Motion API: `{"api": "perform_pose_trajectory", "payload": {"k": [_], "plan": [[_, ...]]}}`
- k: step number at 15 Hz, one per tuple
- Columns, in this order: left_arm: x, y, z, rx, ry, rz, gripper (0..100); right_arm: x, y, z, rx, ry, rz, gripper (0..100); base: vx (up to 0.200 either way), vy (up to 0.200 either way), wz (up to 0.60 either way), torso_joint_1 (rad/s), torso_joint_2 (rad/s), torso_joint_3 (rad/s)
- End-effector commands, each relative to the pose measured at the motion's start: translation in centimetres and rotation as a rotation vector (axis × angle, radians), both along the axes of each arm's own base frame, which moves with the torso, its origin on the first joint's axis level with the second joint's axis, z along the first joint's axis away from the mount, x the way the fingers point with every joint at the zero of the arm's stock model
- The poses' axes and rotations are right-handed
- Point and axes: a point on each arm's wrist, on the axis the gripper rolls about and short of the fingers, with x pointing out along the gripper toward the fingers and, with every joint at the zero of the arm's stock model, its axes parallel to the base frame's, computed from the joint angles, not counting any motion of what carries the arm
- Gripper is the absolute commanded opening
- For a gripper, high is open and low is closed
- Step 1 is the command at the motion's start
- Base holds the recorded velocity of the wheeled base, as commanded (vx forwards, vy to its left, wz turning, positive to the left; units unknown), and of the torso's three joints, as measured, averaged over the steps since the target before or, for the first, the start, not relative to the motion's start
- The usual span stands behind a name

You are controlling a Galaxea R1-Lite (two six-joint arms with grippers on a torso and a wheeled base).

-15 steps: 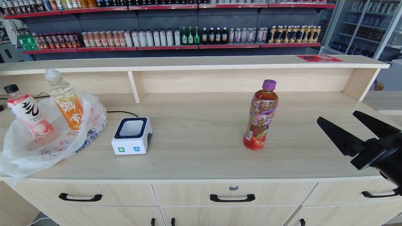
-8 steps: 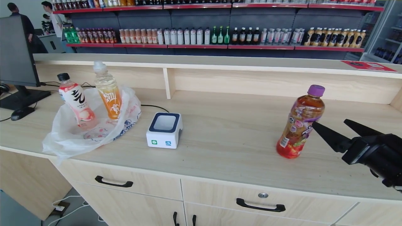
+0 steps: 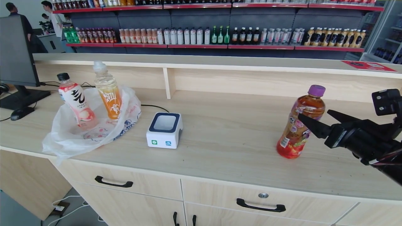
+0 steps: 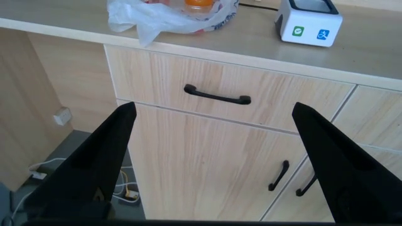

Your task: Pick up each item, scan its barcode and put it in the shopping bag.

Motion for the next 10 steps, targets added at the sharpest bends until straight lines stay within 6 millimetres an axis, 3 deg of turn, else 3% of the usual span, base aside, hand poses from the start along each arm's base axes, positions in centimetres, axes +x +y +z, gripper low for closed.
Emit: {"api": "perform_pose_trajectory", "payload": {"k": [1, 10], "plan": [[0.0, 0.0, 0.0, -0.001, 0.001, 0.001, 100, 0.2, 0.0, -0.8, -0.008, 0.030, 0.000, 100, 0.000, 0.000, 0.00, 0.000, 0.00, 0.000], [0.0, 0.0, 0.0, -0.001, 0.001, 0.000, 100, 1.2, 0.1, -2.6, -0.086, 0.036, -0.044, 100, 0.000, 0.000, 0.00, 0.000, 0.00, 0.000]]}}
